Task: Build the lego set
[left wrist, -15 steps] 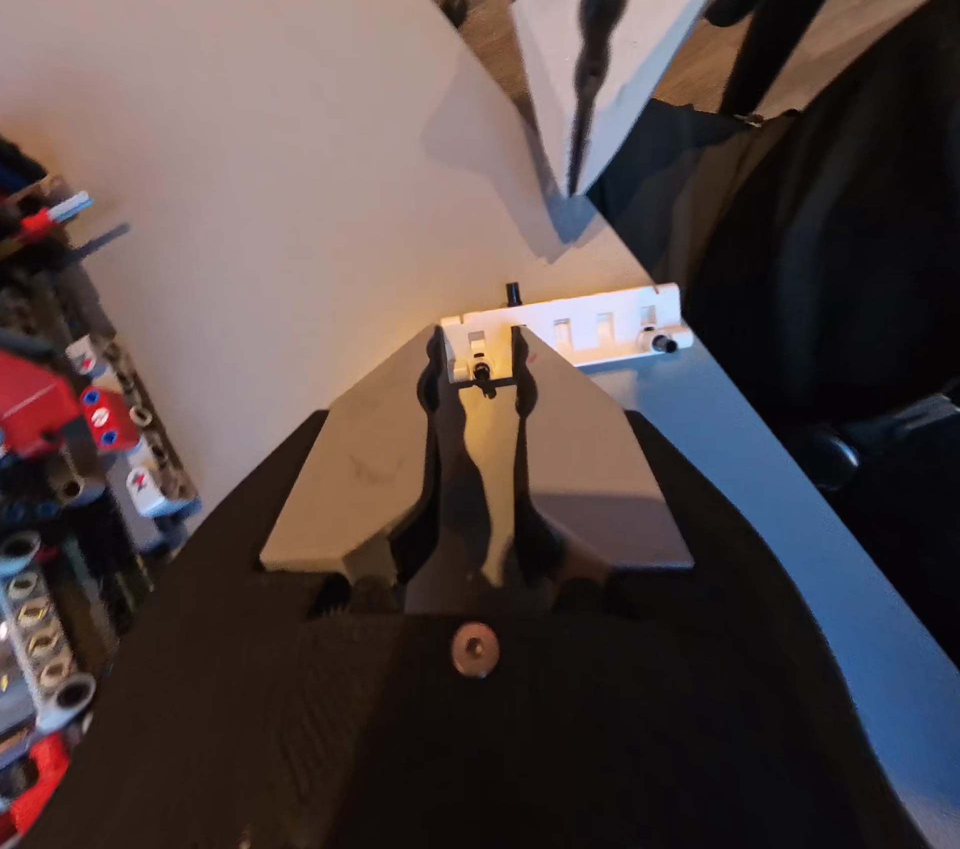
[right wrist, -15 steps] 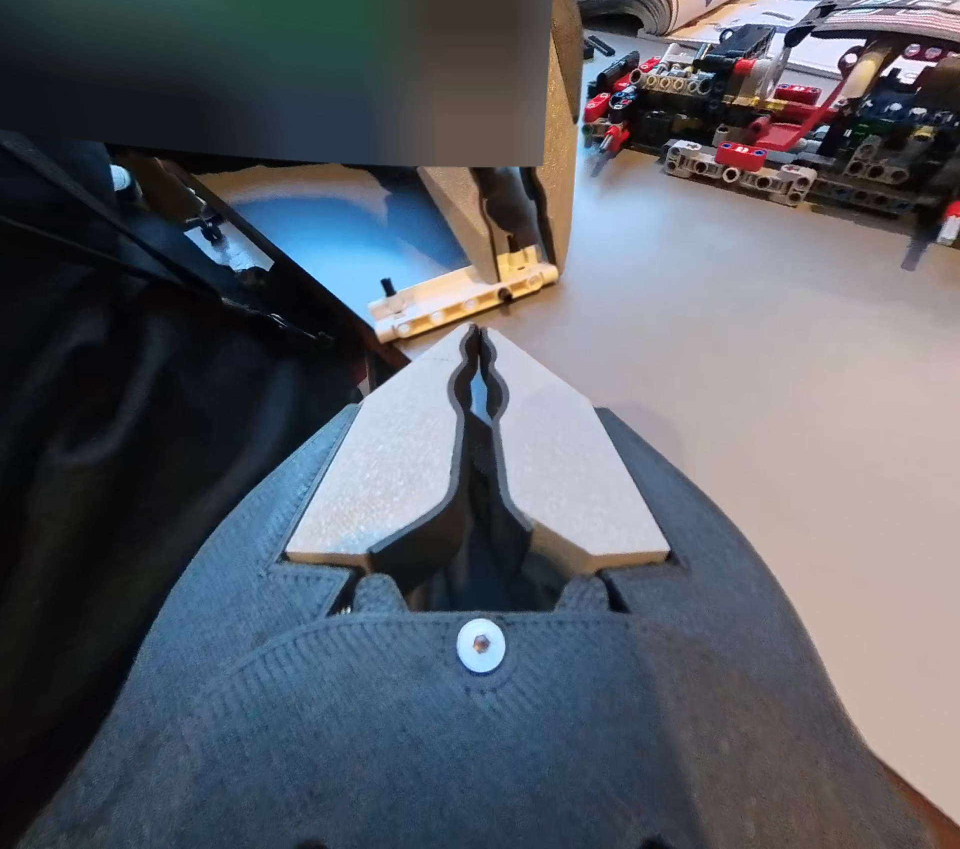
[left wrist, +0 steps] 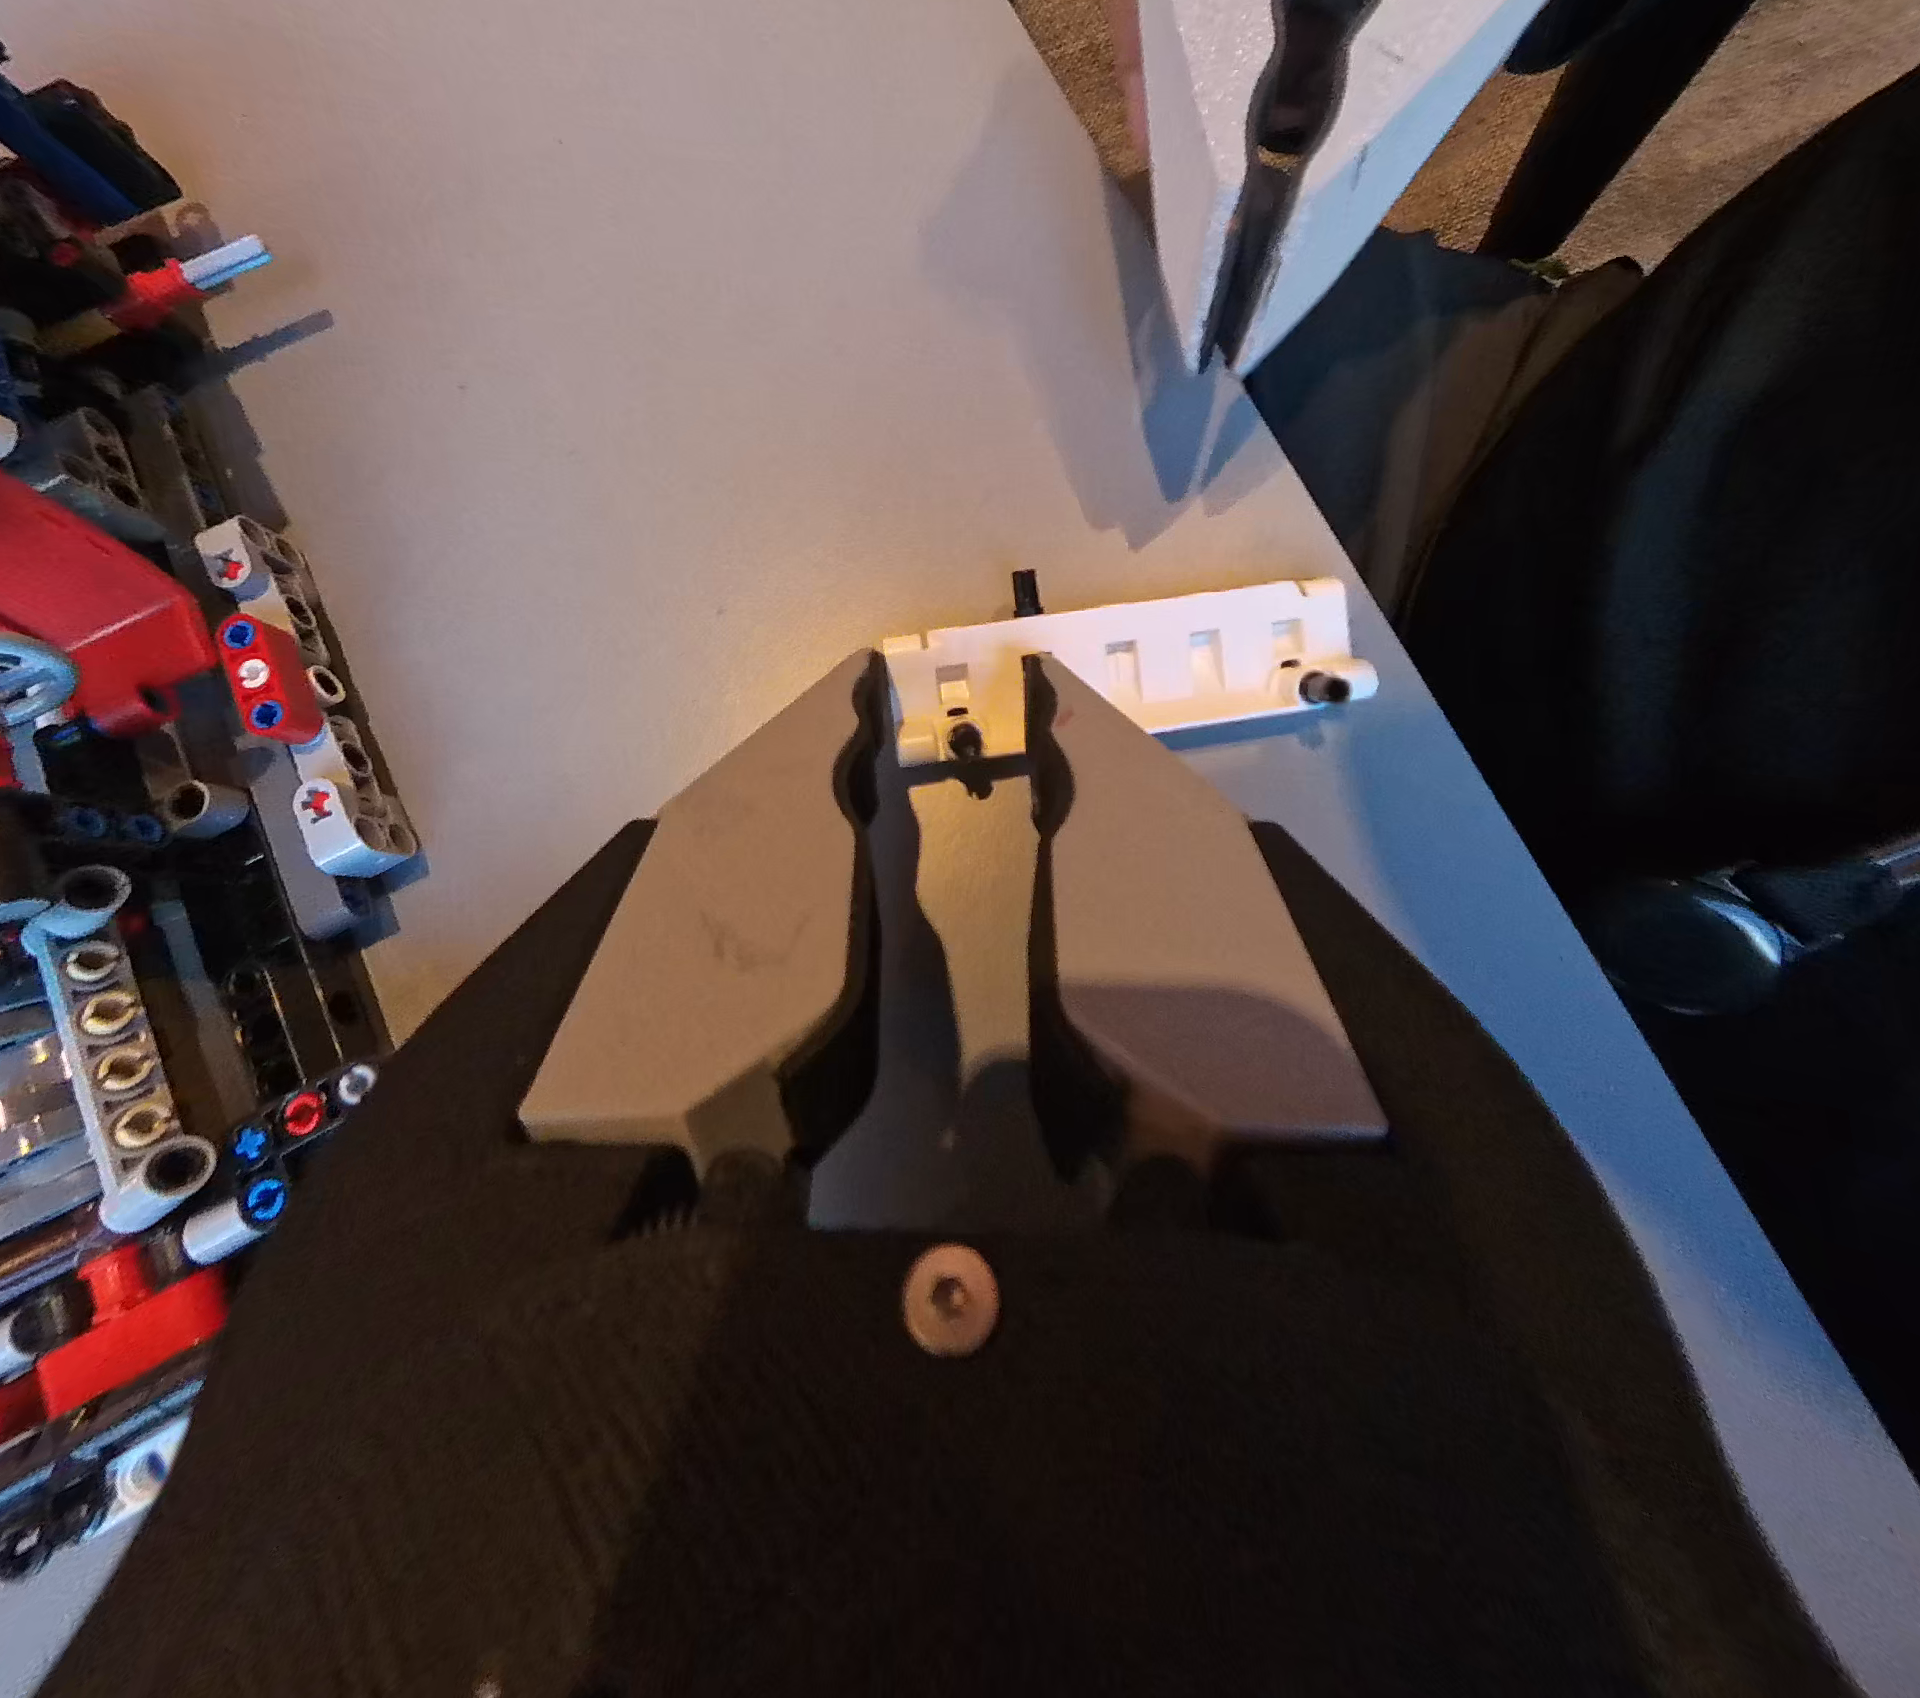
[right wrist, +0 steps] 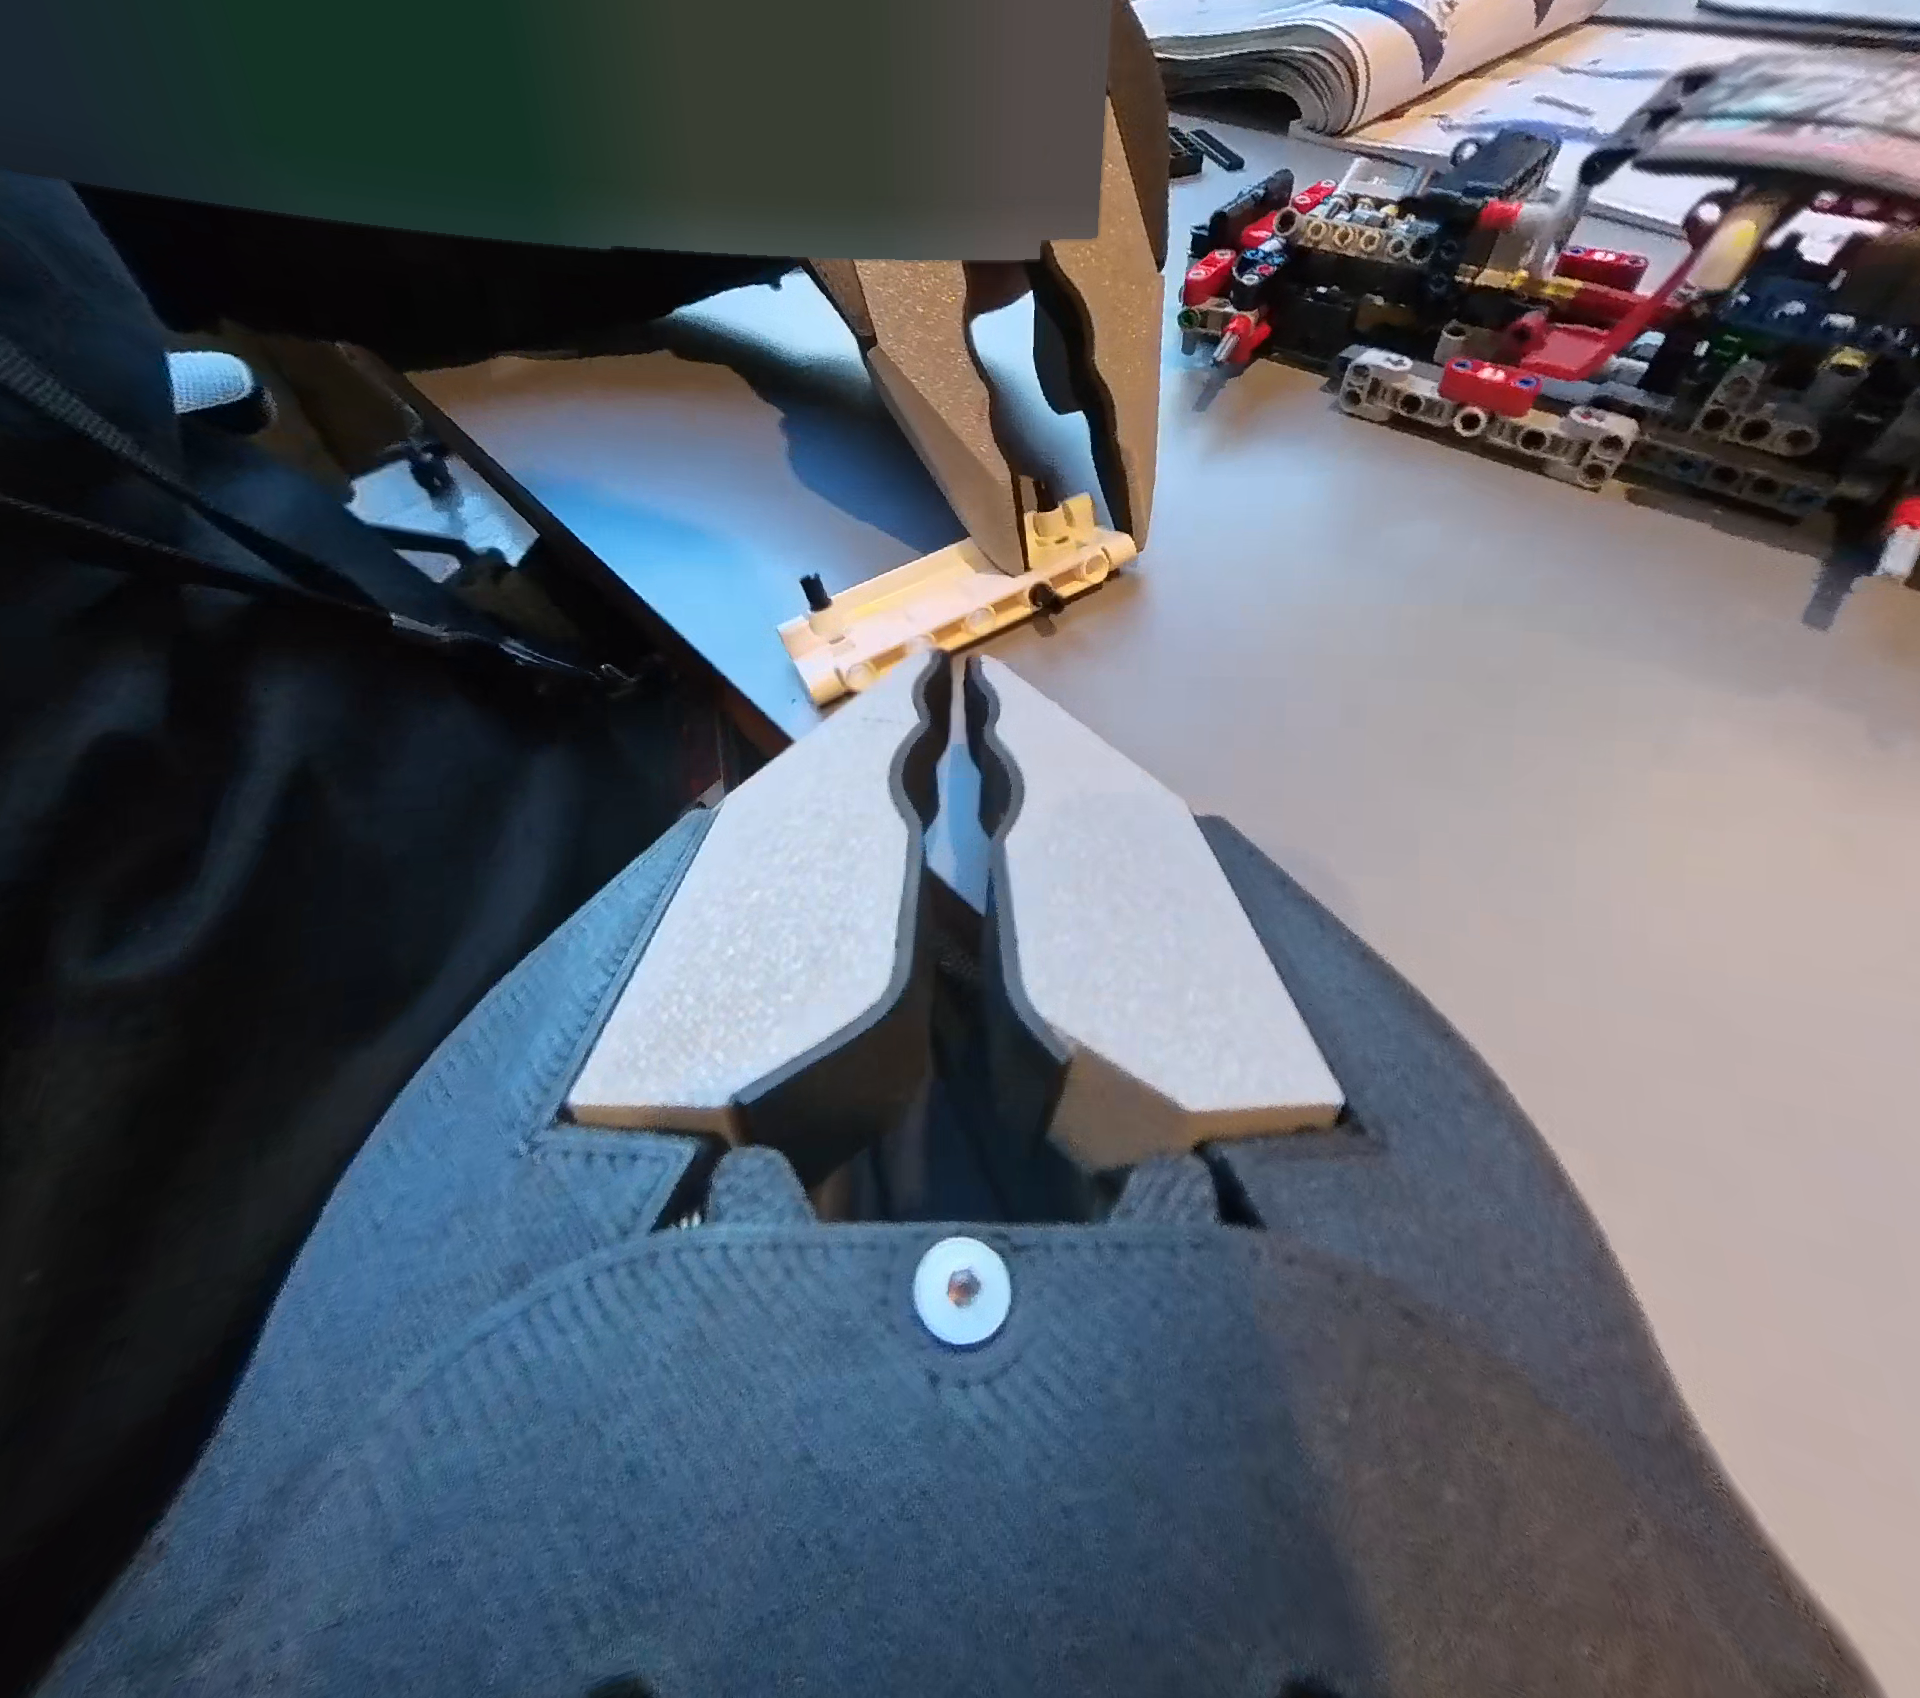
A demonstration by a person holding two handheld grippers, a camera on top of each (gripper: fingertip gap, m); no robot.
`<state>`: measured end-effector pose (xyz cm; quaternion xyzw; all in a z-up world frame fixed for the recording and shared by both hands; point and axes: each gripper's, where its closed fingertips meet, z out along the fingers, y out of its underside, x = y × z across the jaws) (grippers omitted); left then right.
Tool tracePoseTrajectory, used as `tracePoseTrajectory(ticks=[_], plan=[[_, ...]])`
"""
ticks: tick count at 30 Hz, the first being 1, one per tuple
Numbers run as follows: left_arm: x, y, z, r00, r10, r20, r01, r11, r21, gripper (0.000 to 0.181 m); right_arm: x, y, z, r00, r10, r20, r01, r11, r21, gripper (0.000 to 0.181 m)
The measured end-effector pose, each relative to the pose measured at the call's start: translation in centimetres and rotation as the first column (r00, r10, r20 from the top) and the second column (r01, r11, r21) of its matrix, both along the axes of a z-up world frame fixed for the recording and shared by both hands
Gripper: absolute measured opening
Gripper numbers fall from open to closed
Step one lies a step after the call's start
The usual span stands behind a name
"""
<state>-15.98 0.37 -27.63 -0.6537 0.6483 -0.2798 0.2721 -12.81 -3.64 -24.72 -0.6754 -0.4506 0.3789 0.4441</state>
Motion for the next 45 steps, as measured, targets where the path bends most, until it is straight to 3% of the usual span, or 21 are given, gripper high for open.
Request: tracePoseTrajectory(ticks=[10,12,16,20,24,27,31,36,39,45], plan=[[-0.7,0.0,0.6,1.000,0.026,-0.002,-0.026,1.000,0.011,0.040,-4.0,1.5,-0.3,0.973,0.043,0.226,-0.073,0.990,0.124,0.007],[-1.8,0.3,1.1,0.999,0.052,-0.012,-0.051,0.998,0.038,0.043,-3.7,2.0,0.5,0.981,0.015,0.194,-0.050,0.983,0.176,0.005],[-6.1,1.7,3.7,0.984,0.178,-0.014,-0.175,0.977,0.123,0.043,-1.8,3.3,0.9,0.989,-0.044,0.140,0.023,0.989,0.149,0.009],[-11.7,3.3,5.6,0.927,0.373,-0.046,-0.362,0.918,0.161,0.039,-0.3,4.7,0.7,0.991,-0.086,0.101,0.076,0.992,0.103,0.009],[-16.3,3.9,5.4,0.849,0.514,-0.121,-0.483,0.848,0.217,0.036,0.2,5.5,0.5,0.990,-0.110,0.090,0.099,0.988,0.117,0.007],[-17.9,3.5,4.6,0.830,0.541,-0.135,-0.511,0.835,0.204,0.033,0.2,5.6,0.0,0.989,-0.107,0.098,0.096,0.989,0.110,0.007],[-17.1,2.1,3.1,0.859,0.488,-0.157,-0.473,0.872,0.124,0.030,0.1,5.5,-0.3,0.991,-0.095,0.097,0.087,0.992,0.088,0.008],[-16.3,1.5,1.1,0.906,0.359,-0.225,-0.322,0.929,0.184,0.030,0.0,5.3,-0.3,0.991,-0.090,0.098,0.081,0.992,0.094,0.008],[-16.0,0.8,1.0,0.943,0.226,-0.246,-0.162,0.953,0.255,0.024,-0.2,5.2,-0.4,0.992,-0.084,0.098,0.075,0.993,0.089,0.008],[-16.2,1.3,0.9,0.943,0.097,-0.319,-0.015,0.968,0.250,0.026,-0.4,4.9,-0.4,0.993,-0.071,0.098,0.063,0.994,0.086,0.008]])
